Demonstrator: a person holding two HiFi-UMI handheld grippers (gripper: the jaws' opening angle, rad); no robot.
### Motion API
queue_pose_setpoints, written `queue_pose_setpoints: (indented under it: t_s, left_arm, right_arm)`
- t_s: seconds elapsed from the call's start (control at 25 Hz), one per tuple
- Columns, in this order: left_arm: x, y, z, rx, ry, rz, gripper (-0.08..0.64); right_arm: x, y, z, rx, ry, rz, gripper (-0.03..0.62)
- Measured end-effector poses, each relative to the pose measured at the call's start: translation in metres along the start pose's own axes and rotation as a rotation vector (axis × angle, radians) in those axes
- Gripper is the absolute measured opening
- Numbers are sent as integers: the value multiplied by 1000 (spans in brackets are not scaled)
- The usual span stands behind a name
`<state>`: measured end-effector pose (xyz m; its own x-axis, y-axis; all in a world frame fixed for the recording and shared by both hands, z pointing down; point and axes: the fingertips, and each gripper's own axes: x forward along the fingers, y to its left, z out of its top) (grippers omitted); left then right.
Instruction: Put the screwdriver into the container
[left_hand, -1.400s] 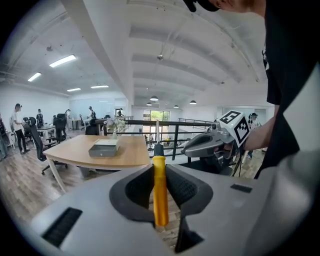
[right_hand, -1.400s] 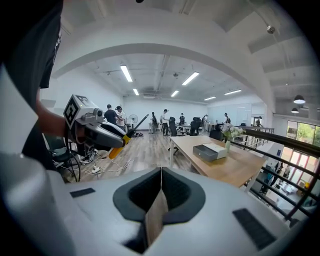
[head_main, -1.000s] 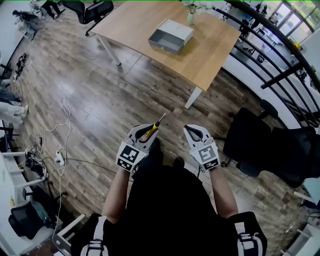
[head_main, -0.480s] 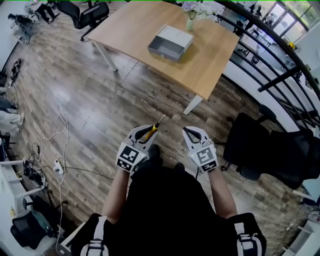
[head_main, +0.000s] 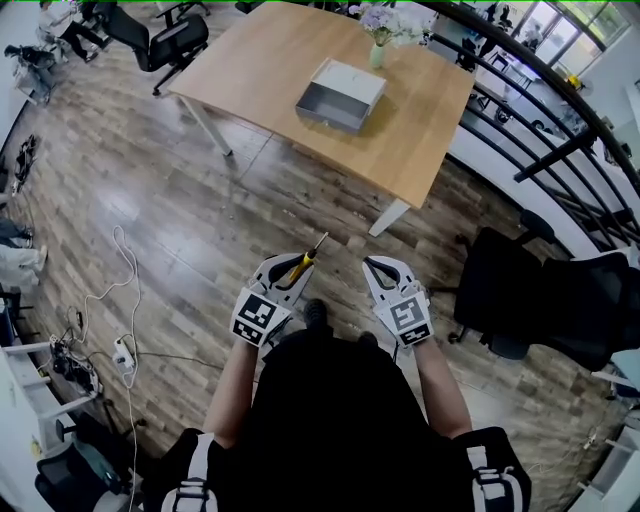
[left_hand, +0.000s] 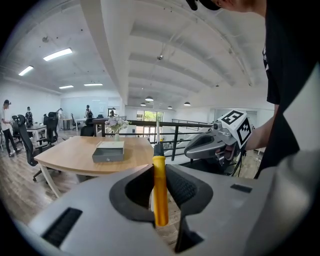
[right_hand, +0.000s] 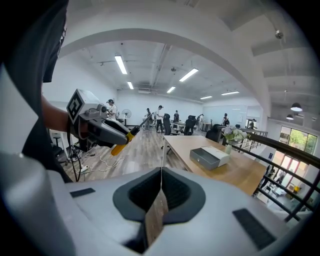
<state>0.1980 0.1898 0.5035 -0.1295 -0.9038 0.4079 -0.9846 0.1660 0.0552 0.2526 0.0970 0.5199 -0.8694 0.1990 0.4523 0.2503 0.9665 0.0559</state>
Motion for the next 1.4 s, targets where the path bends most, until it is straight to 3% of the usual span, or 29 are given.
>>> queue_pose_setpoints:
  t_s: [0.48, 1.4]
  left_arm:
    - [-11, 37, -6, 13, -13, -23, 86]
    - [-41, 74, -25, -14, -8, -24, 86]
  right_arm:
    - [30, 9, 13, -10, 5, -40, 25]
    - [70, 44, 24, -82, 60, -5, 25]
